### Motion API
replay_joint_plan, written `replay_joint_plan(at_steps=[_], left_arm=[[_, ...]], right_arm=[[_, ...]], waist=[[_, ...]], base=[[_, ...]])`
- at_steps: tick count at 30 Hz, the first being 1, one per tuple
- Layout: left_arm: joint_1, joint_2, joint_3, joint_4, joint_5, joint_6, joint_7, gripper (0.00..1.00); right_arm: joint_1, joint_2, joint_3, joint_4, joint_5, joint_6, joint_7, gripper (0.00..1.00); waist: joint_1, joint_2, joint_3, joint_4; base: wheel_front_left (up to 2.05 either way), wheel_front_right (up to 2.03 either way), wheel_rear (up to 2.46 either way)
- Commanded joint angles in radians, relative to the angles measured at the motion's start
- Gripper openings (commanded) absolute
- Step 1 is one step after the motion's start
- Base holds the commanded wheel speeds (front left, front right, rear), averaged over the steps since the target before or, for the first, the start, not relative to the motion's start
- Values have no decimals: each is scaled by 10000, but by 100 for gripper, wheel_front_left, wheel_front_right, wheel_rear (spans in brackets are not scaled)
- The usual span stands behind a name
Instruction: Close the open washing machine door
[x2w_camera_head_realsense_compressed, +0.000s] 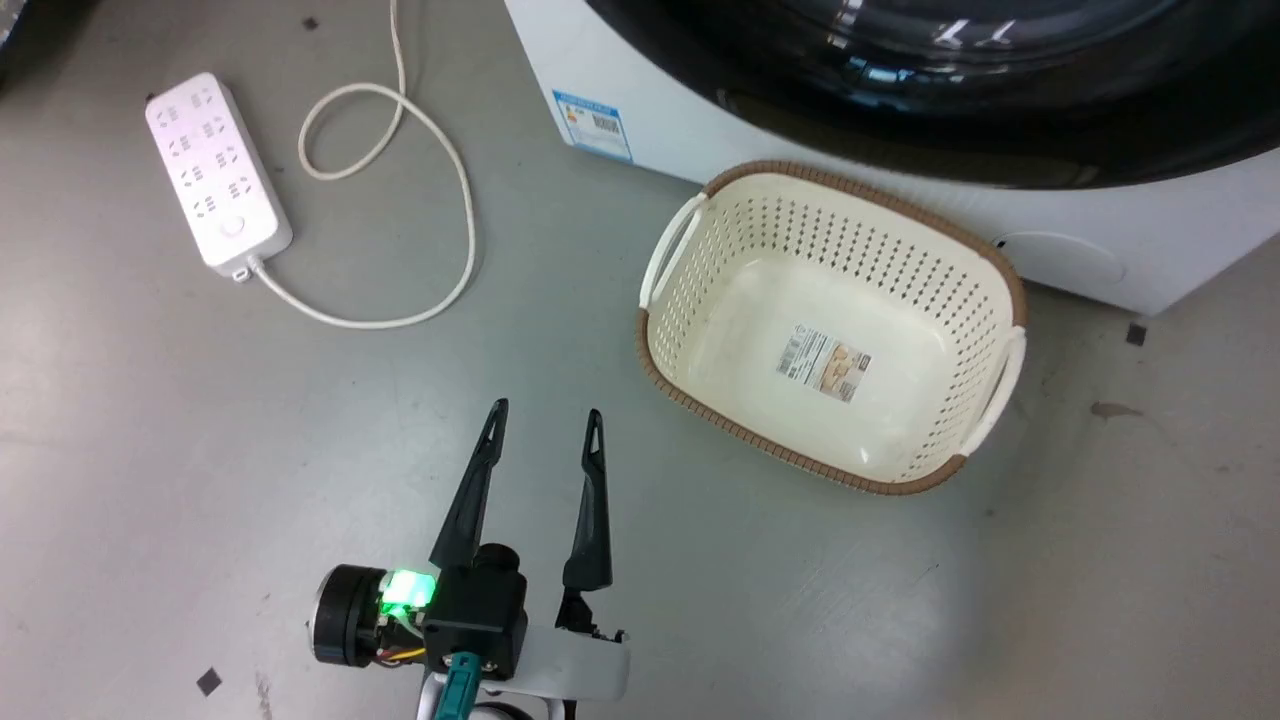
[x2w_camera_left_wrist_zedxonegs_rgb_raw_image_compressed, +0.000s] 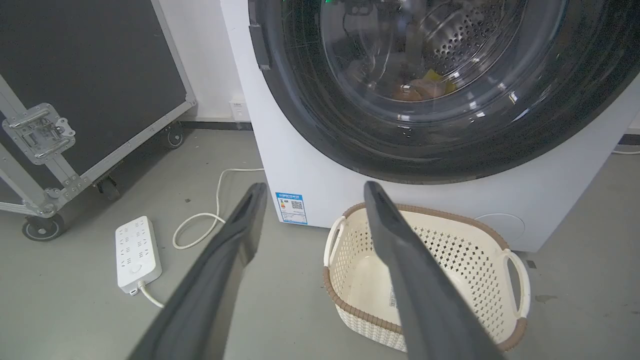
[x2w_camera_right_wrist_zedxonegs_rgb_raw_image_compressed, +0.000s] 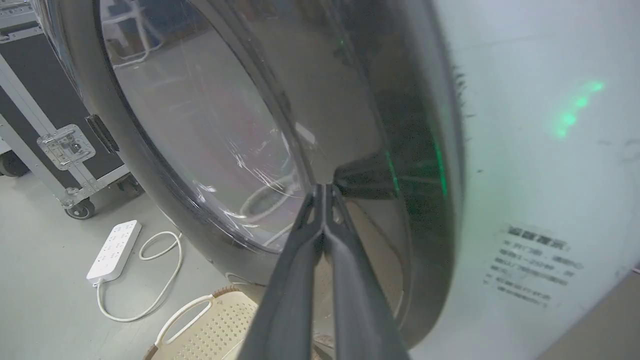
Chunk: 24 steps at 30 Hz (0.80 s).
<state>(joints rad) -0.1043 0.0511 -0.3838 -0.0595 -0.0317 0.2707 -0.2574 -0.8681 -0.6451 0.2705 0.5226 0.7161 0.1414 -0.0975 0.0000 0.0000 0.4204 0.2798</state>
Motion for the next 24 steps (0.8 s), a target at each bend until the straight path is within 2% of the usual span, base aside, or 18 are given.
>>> replay_joint_plan(at_steps=[1,3,4,5,10,15,19,24], left_arm=[[-127,-6,2,39,-67,8,-43,100],[-107,31,73,95,-98,-52,-43,100],[-94,60,111,127,-118,-95,-43,100],[-80,84,141,160,-133,-137,-43,100],[67,268,390,375,-300,-393,-43,100],[377,501,730,610,-573,-736,-43,100],[707,657,1039,796,-833,-1014,-43,100],[1052,823,1389,975,-1019,-1256,-44,100]], right_arm=[[-154,-84,-116,139,93,-107,-168,0],[64,40,-16,247,138,-107,-383,0],[204,83,57,259,104,-107,-548,33],[367,139,118,265,95,-107,-713,100],[1533,513,315,96,3,-107,-1301,100],[3134,1070,-57,-524,-199,-107,-1574,100],[4583,1696,-820,-1226,-877,-107,-1631,100],[6359,3043,-2347,-2683,-2079,-107,-1639,100]], waist=[[0,0,-188,-90],[0,0,-484,-204],[0,0,-649,-268],[0,0,-823,-335],[0,0,-1908,-787],[0,0,-3002,-1269],[0,0,-3692,-1632],[0,0,-4277,-1999]], base=[[0,0,0],[0,0,0],[0,0,0],[0,0,0],[0,0,0],[0,0,0],[0,0,0],[0,0,0]])
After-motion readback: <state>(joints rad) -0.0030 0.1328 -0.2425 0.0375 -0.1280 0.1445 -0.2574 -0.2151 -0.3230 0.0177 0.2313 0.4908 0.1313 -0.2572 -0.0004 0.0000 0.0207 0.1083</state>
